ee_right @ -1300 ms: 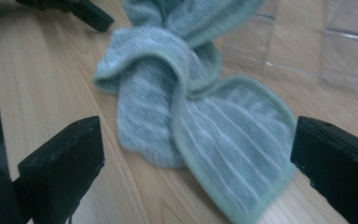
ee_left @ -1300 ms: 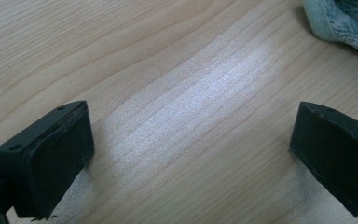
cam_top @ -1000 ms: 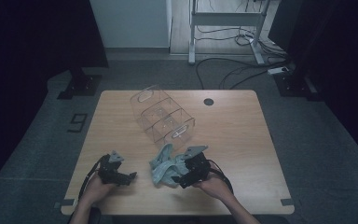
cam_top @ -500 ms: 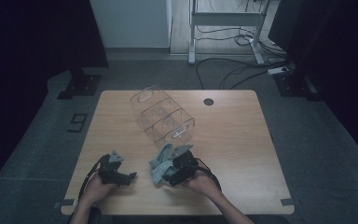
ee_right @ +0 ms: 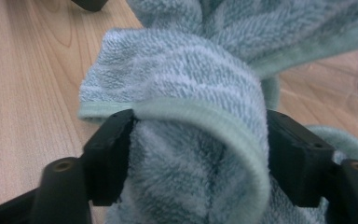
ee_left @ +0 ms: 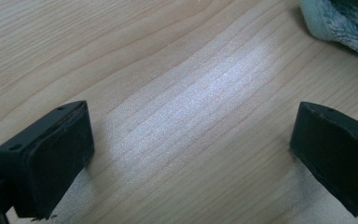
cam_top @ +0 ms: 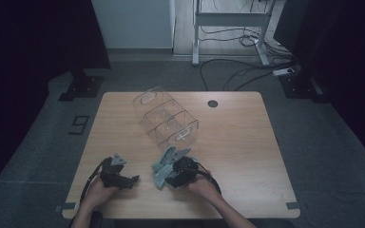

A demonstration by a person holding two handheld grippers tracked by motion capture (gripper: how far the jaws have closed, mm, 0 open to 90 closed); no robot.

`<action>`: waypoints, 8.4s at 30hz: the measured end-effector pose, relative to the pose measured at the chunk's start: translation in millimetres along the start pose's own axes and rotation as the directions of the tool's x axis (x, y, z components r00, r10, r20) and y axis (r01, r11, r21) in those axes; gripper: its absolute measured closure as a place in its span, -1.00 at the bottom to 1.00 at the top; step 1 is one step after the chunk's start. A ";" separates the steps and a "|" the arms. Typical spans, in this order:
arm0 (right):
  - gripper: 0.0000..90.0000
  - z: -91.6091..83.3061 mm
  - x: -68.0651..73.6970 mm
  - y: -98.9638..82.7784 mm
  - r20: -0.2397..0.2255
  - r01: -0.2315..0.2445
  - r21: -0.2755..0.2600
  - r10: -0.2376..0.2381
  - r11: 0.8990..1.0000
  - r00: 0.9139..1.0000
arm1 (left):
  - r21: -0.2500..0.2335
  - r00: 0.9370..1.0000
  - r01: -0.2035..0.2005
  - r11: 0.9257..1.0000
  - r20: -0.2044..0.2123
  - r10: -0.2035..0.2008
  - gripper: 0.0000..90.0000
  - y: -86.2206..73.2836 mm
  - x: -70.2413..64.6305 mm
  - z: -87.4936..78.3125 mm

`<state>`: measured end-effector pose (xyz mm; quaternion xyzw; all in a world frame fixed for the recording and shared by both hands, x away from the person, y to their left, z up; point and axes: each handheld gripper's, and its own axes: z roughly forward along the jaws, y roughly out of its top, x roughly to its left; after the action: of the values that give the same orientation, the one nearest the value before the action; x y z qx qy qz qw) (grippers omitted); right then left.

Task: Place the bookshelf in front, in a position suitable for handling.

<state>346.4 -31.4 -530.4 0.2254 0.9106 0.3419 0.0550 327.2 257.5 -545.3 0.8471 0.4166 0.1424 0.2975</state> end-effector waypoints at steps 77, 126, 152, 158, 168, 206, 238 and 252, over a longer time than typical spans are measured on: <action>0.17 -137.6 -19.3 -44.6 0.138 -0.085 -0.125 0.102 0.988 0.985 | -0.018 1.000 -0.011 1.000 0.008 0.012 -1.00 -1.5 0.2 0.6; 0.16 -220.0 -76.6 -160.6 0.416 -0.279 -0.162 0.322 0.947 0.850 | -0.030 1.000 -0.021 0.999 0.017 0.021 -1.00 -2.3 1.0 1.1; -0.01 -186.9 -86.6 -198.2 0.395 -0.332 -0.039 0.320 0.943 0.861 | -0.042 0.999 -0.025 0.999 0.021 0.026 -1.00 -2.5 0.4 2.1; -0.37 -191.7 -86.9 -200.0 0.389 -0.358 -0.093 0.365 0.929 0.846 | -0.041 0.999 -0.024 0.999 0.021 0.025 -1.00 -2.4 0.3 2.1; -0.69 -210.8 -81.3 -196.2 0.390 -0.330 -0.158 0.366 0.931 0.845 | -0.040 0.999 -0.024 0.999 0.020 0.025 -1.00 -2.3 0.2 2.1; -0.68 -189.8 -67.5 -112.6 0.266 -0.214 -0.184 0.258 0.959 0.929 | -0.036 0.999 -0.029 0.999 0.020 0.030 -1.00 -2.0 0.4 2.0; -0.65 -132.7 -45.8 -37.3 0.161 -0.115 -0.183 0.145 0.976 0.976 | -0.032 0.999 -0.028 0.999 0.021 0.029 -1.00 -1.2 0.1 2.1; -0.62 -116.1 -37.6 -15.9 0.124 -0.091 -0.184 0.115 0.979 0.986 | 0.024 1.000 -0.008 1.000 0.020 0.007 -1.00 5.8 -3.1 1.2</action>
<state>344.5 -128.2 -454.4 0.2890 0.8578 0.4084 0.1180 329.5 251.8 -542.6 0.8536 0.4122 0.1299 0.2907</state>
